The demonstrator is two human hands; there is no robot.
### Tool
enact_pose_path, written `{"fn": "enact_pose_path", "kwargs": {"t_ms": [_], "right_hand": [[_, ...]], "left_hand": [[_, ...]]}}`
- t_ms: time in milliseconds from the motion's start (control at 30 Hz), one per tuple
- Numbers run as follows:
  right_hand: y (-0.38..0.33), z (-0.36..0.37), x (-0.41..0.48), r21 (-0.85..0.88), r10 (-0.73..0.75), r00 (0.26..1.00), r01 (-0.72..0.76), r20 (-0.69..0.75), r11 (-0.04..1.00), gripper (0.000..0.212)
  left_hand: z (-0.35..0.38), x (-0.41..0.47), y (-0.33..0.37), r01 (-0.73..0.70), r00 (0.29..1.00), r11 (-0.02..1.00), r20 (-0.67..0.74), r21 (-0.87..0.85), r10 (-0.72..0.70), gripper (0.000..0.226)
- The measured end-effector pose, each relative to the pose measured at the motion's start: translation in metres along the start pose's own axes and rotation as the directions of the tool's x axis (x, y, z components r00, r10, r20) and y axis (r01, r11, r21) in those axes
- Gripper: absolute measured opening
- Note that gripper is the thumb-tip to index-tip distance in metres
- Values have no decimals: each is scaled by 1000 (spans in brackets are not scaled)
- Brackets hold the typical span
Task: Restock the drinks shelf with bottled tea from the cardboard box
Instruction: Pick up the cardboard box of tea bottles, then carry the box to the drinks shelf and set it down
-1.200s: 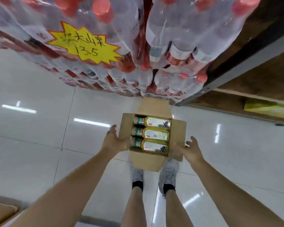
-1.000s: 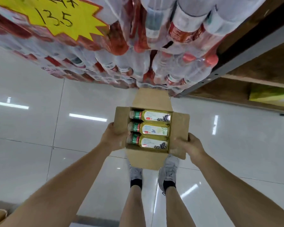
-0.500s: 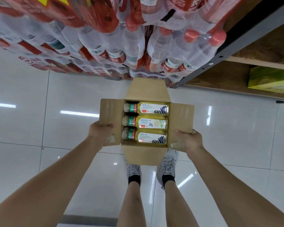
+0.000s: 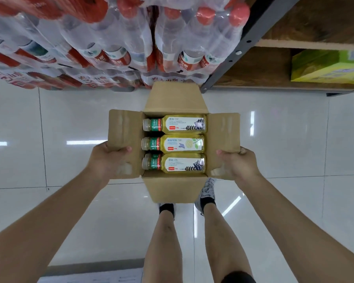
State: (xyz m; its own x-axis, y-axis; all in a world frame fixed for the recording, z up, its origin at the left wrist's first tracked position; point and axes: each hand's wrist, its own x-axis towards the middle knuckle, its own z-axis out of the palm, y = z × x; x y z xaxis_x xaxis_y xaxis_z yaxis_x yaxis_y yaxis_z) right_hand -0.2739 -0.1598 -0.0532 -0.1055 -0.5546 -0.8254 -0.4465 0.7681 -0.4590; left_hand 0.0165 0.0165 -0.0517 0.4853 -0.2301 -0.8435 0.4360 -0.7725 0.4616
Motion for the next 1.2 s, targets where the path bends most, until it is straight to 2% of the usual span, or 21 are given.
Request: {"fn": "enact_pose_path", "kwargs": {"t_ms": [267, 367, 433, 567, 700, 833, 933, 1067, 1133, 1200], "right_hand": [[-26, -97, -165, 217, 76, 997, -76, 11, 973, 30], [-31, -145, -239, 325, 88, 996, -79, -13, 942, 29], [-30, -178, -284, 401, 97, 995, -75, -36, 913, 28], [-6, -244, -362, 554, 117, 990, -55, -78, 830, 27], [32, -307, -427, 676, 155, 976, -9, -155, 736, 25], [84, -375, -474, 780, 189, 960, 44, -206, 625, 26], [131, -431, -502, 826, 212, 947, 86, -241, 557, 24], [201, -505, -533, 867, 265, 923, 125, -280, 481, 27], [237, -540, -548, 883, 307, 900, 153, -310, 445, 24], [274, -573, -563, 899, 352, 876, 180, -331, 400, 21]], "left_hand": [[-21, -161, 82, -60, 985, 992, 170, 113, 40, 34], [-21, -232, 115, -105, 975, 977, 215, 185, 64, 19], [-16, -278, 136, -154, 962, 962, 256, 225, 94, 13], [5, -366, 169, -243, 922, 915, 369, 321, 115, 24], [50, -449, 183, -336, 880, 853, 456, 400, 132, 24], [114, -528, 176, -428, 832, 767, 540, 479, 127, 26], [168, -585, 154, -467, 802, 711, 591, 526, 90, 39], [251, -651, 111, -512, 760, 642, 649, 571, 29, 46], [296, -683, 83, -554, 726, 587, 688, 590, -6, 38], [343, -717, 51, -579, 705, 543, 708, 608, -41, 41]]}}
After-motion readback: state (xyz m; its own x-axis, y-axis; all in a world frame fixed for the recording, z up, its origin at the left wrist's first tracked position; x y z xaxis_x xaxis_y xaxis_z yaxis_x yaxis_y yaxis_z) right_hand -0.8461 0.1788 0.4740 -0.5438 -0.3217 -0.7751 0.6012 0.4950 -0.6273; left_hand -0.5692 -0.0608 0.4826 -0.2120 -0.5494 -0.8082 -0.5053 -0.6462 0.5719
